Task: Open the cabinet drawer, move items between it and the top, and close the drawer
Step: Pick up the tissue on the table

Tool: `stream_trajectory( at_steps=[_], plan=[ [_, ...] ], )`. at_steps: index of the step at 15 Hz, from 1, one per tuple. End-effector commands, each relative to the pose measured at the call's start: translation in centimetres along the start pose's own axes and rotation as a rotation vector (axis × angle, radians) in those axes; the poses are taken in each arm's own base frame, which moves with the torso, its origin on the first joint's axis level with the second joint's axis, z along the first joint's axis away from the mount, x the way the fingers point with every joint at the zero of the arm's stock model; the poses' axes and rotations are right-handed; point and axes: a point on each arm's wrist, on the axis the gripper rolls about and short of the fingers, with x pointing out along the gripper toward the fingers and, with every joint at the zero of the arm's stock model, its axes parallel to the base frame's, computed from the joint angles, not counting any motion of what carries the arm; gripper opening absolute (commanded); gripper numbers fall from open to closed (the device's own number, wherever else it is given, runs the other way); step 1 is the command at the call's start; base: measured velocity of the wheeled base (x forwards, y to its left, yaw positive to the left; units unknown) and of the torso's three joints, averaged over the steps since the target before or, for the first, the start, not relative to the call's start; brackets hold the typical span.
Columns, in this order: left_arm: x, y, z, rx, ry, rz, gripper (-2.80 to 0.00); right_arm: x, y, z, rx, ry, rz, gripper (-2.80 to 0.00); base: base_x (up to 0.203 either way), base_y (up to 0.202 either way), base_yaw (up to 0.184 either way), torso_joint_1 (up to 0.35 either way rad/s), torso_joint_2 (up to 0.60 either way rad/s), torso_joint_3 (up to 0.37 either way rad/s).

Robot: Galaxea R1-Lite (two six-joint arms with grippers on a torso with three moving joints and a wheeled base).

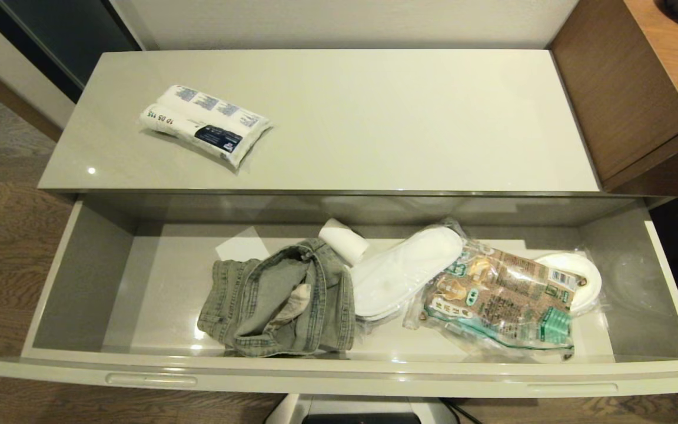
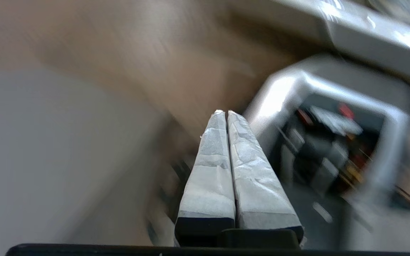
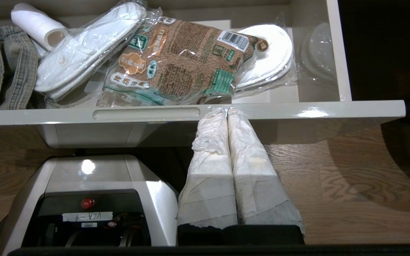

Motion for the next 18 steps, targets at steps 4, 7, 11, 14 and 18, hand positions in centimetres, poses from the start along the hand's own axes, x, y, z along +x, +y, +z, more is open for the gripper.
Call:
stream_trajectory(
  at_steps=[4,7,11,14,18],
  plan=[
    [1.3,-2.4,5.8,-0.263,0.394,-0.190,-2.80,0.0,0.0,0.0,0.001,-0.006,0.000,-2.80,0.000,0.000,0.000,0.000,0.00,0.000],
    [2.7,-3.8,9.4,-0.445,0.514,-0.289,0.00,0.0,0.0,0.0,-0.001,-0.006,0.000,-2.80,0.000,0.000,0.000,0.000,0.00,0.000],
    [5.8,-5.9,16.1,-0.656,0.461,-0.474,0.00,0.0,0.0,0.0,-0.001,-0.006,0.000,-2.80,0.000,0.000,0.000,0.000,0.00,0.000],
    [9.4,-7.5,23.1,-0.697,0.382,-0.563,0.00,0.0,0.0,0.0,0.001,-0.006,0.000,-2.80,0.000,0.000,0.000,0.000,0.00,0.000],
    [14.1,-9.7,29.0,-0.671,0.311,-0.618,0.00,0.0,0.0,0.0,-0.001,-0.006,0.000,-2.80,0.000,0.000,0.000,0.000,0.00,0.000]
  ],
)
